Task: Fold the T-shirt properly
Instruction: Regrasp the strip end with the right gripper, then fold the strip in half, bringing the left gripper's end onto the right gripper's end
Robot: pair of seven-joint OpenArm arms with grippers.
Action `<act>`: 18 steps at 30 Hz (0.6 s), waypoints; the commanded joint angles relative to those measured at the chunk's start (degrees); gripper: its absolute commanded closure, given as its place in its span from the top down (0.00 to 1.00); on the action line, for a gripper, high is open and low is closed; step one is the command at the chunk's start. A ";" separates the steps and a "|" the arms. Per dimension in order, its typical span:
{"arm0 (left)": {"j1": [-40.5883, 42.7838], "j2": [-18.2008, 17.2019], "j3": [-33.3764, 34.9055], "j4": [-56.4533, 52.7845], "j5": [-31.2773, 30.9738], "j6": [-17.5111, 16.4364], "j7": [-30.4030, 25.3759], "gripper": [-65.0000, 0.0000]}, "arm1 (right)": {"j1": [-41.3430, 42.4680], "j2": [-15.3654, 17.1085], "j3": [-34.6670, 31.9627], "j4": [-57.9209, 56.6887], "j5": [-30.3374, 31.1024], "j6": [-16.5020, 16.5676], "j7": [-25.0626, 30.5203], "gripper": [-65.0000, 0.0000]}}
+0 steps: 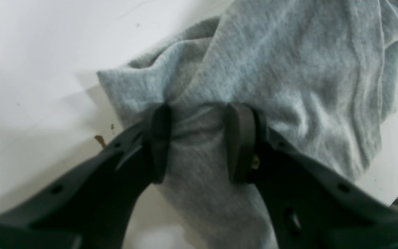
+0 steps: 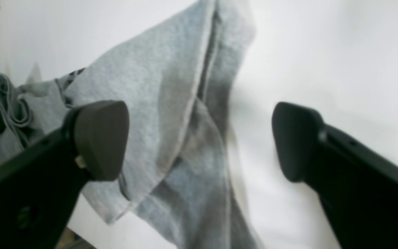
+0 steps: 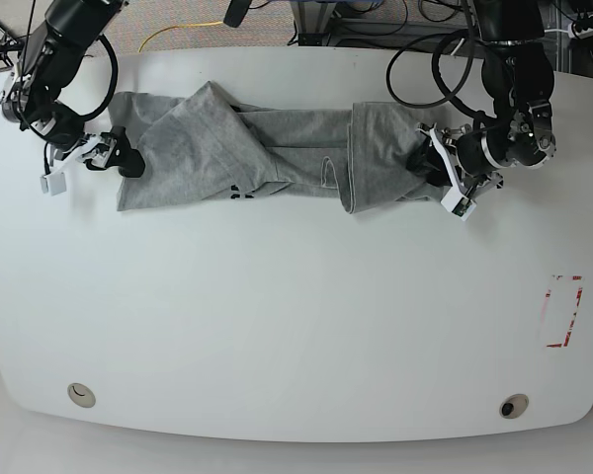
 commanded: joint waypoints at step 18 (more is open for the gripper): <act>-1.47 0.11 0.54 -0.08 1.69 -0.01 2.38 0.37 | -2.14 -6.56 -7.29 12.61 -0.60 -0.16 -0.67 0.40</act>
